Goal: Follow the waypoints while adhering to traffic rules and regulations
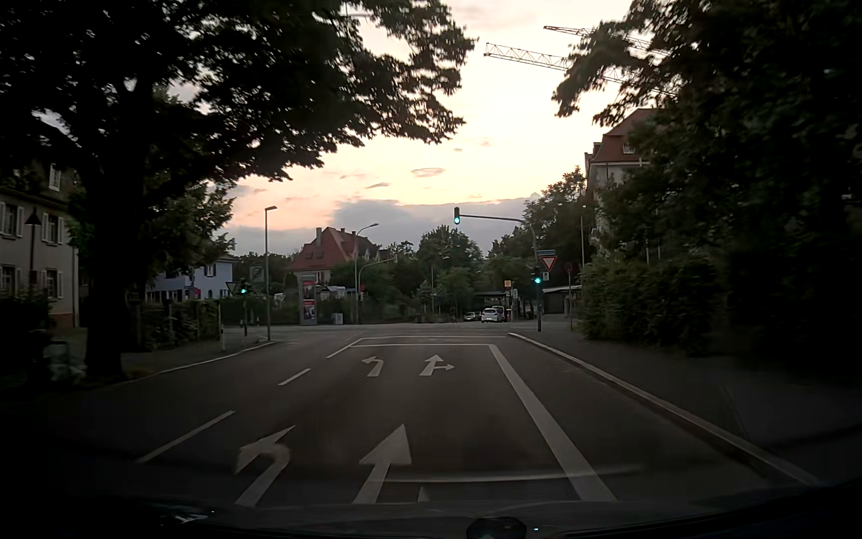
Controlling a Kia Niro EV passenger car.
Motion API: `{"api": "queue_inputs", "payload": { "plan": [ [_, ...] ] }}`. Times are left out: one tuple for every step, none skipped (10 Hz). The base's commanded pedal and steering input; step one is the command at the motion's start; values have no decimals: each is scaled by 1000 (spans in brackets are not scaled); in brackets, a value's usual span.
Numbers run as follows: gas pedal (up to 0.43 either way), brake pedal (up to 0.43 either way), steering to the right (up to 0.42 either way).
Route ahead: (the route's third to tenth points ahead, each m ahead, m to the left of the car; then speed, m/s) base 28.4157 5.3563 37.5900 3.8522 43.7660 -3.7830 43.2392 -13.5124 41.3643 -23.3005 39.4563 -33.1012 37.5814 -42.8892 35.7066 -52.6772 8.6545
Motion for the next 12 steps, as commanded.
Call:
{"api": "queue_inputs", "payload": {
  "plan": [
    [47, 0, 7],
    [0, 0, 6],
    [0, 0, 7],
    [0, 0, 6],
    [0, 0, 6],
    [0, 0, 6],
    [0, 6, 5],
    [0, 37, 2],
    [0, 73, -1],
    [0, 104, -1],
    [0, 110, -1],
    [0, 128, -2]
  ]
}}
